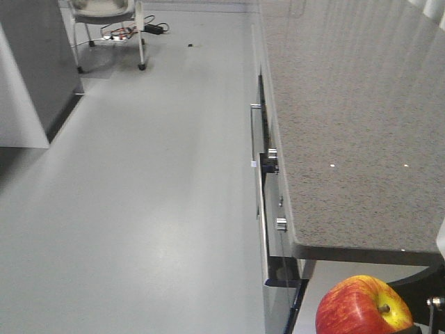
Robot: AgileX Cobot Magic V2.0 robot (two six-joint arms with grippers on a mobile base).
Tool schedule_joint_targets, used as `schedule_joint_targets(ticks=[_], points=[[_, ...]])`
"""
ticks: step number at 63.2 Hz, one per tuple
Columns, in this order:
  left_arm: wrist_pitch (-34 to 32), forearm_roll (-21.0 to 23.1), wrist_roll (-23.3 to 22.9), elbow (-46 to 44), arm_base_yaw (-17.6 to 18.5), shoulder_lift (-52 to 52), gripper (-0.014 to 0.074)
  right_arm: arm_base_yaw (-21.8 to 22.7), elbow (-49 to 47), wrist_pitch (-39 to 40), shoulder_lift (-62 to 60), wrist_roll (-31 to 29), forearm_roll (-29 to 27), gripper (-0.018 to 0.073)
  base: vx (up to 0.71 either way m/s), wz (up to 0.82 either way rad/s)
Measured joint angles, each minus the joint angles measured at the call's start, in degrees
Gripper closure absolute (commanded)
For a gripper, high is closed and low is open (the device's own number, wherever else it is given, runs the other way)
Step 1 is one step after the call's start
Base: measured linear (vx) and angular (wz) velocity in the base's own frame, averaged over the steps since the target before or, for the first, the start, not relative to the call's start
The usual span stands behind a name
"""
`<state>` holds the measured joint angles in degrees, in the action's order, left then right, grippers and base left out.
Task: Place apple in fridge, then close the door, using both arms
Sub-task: 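Drive the base toward the open refrigerator holding the apple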
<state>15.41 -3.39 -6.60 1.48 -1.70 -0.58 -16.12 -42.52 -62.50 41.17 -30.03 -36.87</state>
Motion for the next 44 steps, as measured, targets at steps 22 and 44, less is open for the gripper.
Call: schedule_joint_targets(ticks=[22, 44], points=[[0.0, 0.0, 0.0, 0.0, 0.0, 0.0, 0.0603, 0.0, 0.0, 0.0, 0.0, 0.0, -0.1, 0.0183, -0.03, 0.35], [0.0, 0.0, 0.0, 0.0, 0.0, 0.0, 0.0603, 0.0, 0.0, 0.0, 0.0, 0.0, -0.2, 0.0183, -0.03, 0.54]])
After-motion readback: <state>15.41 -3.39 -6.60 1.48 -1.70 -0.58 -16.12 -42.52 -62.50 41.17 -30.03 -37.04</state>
